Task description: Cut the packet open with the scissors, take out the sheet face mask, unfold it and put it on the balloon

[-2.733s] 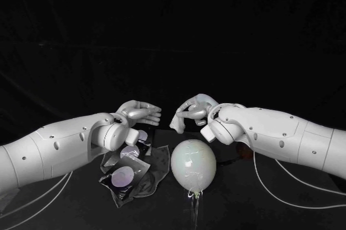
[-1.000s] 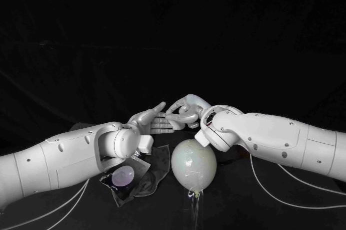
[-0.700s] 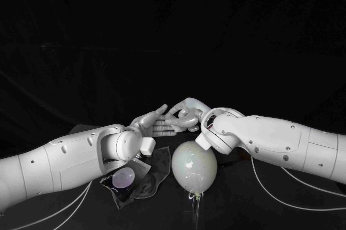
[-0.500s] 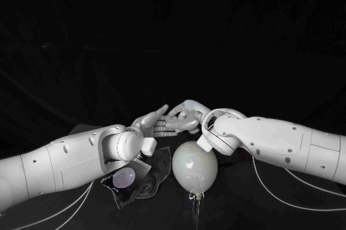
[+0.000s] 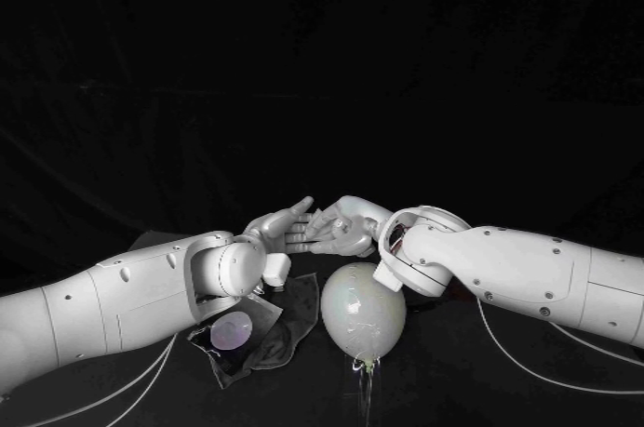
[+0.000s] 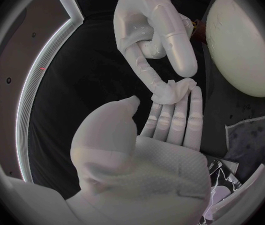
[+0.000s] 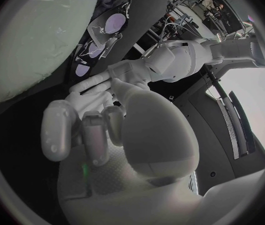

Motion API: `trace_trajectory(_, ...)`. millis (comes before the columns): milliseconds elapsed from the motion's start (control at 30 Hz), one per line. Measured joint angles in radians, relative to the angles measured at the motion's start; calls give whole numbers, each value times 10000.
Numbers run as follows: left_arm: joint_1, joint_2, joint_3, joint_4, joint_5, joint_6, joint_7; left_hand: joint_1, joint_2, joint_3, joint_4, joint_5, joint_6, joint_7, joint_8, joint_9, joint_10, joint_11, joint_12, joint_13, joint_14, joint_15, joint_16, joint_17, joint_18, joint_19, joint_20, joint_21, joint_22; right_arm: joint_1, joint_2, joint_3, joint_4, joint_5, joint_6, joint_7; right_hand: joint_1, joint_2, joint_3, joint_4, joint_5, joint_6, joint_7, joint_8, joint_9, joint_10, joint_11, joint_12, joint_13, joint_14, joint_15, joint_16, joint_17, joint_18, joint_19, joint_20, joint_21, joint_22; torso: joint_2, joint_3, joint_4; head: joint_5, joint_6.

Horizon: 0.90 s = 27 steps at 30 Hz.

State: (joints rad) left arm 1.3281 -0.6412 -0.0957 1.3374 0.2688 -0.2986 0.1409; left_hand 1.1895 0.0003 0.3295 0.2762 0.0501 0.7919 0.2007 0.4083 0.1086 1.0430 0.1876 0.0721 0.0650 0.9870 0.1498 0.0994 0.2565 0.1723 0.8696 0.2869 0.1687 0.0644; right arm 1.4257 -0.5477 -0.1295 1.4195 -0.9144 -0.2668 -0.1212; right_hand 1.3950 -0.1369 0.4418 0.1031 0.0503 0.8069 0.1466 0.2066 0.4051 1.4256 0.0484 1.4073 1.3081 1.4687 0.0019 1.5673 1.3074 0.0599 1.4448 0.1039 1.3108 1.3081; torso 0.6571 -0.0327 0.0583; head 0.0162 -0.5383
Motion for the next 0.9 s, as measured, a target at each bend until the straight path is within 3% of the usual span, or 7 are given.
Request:
trace_trajectory(100, -1, 7, 0, -10, 31, 11, 22, 801, -104, 286, -286, 0, 15, 14, -27, -18, 15, -15, 2, 0, 81, -10, 0, -53, -1, 45, 10, -42, 0, -8, -21, -1, 29, -202, 40, 7, 0, 0, 0, 0, 0, 4, -4, 0, -16, 0, 0, 0, -1, -25, -25, 0, 1, 0, 0, 0, 41, 1, 0, -2, 2, -2, 14)
trace_trajectory(167, -2, 12, 1, -14, 44, 17, 35, 1700, -297, 752, -864, 0, 103, 32, -26, -17, 70, -70, 2, 0, 138, -66, -39, -87, -2, 82, -26, -42, 3, -13, -31, -1, 43, -296, 47, 12, 0, 0, 0, 0, 0, 6, -5, 0, -21, 0, 0, 41, -3, -40, -40, -1, 1, 0, 0, 0, 47, 0, 1, -3, 4, -2, 20)
trace_trajectory(267, -3, 20, 1, -15, 59, 23, 54, 2298, -576, 1336, -1302, 0, 270, 83, -26, -18, 124, -124, 3, -13, 230, -86, -39, -125, -2, 175, -46, -81, 11, -20, -44, -2, 63, -423, 49, 20, -1, 1, 26, -26, 0, 10, -10, -58, -44, 0, 0, 41, -6, -40, -40, -5, 8, 1, 0, 0, 47, 0, 2, -2, 5, 4, 21)
trace_trajectory(600, -7, 46, 6, -22, 61, -12, 115, 2694, -1100, 2205, -1815, 0, 782, 124, 104, 106, 768, -303, 3, -12, 498, -211, -39, -164, -8, 439, -134, -80, 28, -53, -59, -7, 119, -646, 48, 33, -1, 1, 26, -26, 0, 13, -13, -58, -59, 0, 0, 40, -6, -40, -40, -10, 7, 0, 37, -38, 107, -7, 4, -6, 6, 31, 10)
trace_trajectory(733, -8, 59, 10, -40, 41, -121, 154, 2761, -1089, 2491, -1965, -2, 1126, 14, 320, 182, 1199, -414, 85, -12, 715, -320, 13, -165, -12, 636, -225, -27, 57, -59, -81, -7, 171, -684, 48, 39, -1, 1, 26, -26, 0, 13, -13, -58, -62, 0, 0, 39, -2, -40, -39, -35, 7, 1, 37, -38, 107, -8, 4, -6, 6, 37, 7)
trace_trajectory(833, -8, 75, 15, -72, 28, -287, 213, 2803, -802, 2728, -2058, -9, 1267, -129, 446, 264, 1551, -517, 122, -6, 988, -415, 118, -156, -14, 840, -358, 123, 103, -60, -125, -7, 236, -705, 47, 44, -1, 1, 26, -26, 0, 13, -13, -58, -67, 0, 0, 39, -2, -41, -39, -4, 6, 0, 37, -38, 107, -6, 4, -5, 3, 43, 7)
trace_trajectory(900, -9, 83, 17, -90, 22, -400, 257, 2751, -745, 2797, -2076, -37, 1276, -140, 516, 317, 1643, -580, 122, -6, 1075, -462, 118, -144, -17, 900, -418, 124, 107, -61, -161, -7, 282, -714, 46, 46, -1, 1, 26, -26, 0, 44, -43, -59, -70, 0, -1, 39, 0, -21, -59, 0, 1, 0, 36, -38, 107, -5, 4, -5, 1, 46, 1)
